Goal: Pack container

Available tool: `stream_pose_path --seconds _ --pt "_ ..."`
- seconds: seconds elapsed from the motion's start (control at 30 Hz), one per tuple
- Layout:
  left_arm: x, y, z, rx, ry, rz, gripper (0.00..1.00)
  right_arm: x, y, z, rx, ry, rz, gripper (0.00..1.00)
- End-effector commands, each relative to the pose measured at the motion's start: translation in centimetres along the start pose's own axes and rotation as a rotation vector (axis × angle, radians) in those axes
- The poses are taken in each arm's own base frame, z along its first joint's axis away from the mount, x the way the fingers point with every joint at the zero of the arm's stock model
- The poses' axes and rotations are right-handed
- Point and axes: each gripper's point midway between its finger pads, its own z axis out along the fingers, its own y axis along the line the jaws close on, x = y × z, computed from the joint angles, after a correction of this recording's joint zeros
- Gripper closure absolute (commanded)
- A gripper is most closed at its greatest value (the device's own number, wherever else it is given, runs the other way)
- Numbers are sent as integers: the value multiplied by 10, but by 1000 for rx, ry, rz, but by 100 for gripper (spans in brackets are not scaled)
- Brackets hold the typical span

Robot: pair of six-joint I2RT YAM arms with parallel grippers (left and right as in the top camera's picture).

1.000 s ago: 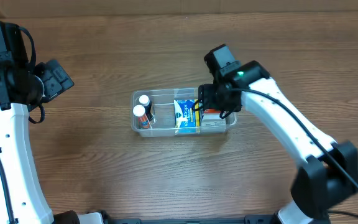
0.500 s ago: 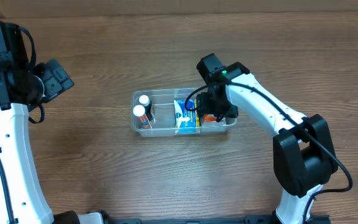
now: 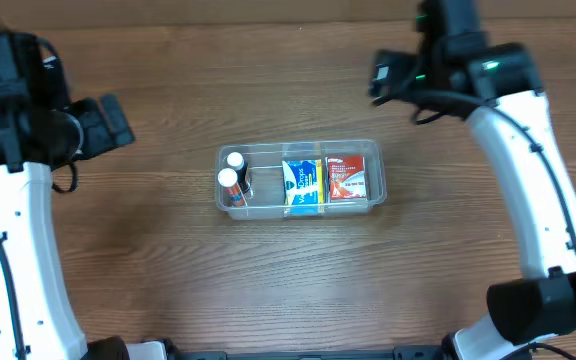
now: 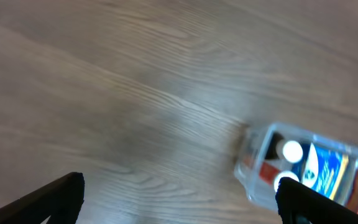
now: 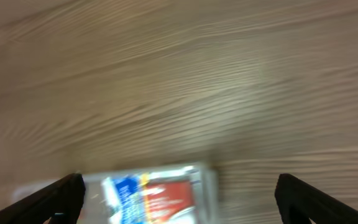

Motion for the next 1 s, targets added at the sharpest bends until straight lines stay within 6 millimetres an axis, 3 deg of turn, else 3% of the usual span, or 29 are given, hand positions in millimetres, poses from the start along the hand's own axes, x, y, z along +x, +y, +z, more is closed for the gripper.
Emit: stream_pose_path --seconds 0.0,0.07,0.13,0.2,0.33,0.4,0.5,0.57,0.73,0.83,0.97 --pt "-1 -23 23 66 64 142 0 -5 -32 16 19 42 -42 0" --pt "-1 -22 42 53 110 140 0 -9 -48 15 45 36 -39 0" --pt "11 -23 58 59 205 134 0 -8 -60 14 75 48 -11 0" --pt "14 -23 58 62 221 169 0 -2 -65 10 86 66 25 0" --pt "11 -33 12 130 72 252 0 5 -64 -22 78 40 22 0" --pt "19 -40 -21 168 -60 316 0 1 -57 -54 46 -59 10 1" --pt "43 -37 -37 190 -167 330 0 9 -57 -83 29 -179 -4 1" --pt "68 -31 -32 202 -221 333 0 32 -67 -89 35 -228 -6 1" --pt "126 -19 -3 242 -253 225 0 116 -97 -67 21 -290 -16 0" --pt "137 -16 19 258 -221 83 0 161 -113 -47 25 -272 -10 0" --pt "149 -13 42 239 -147 72 0 197 -126 -25 56 -175 -6 0"
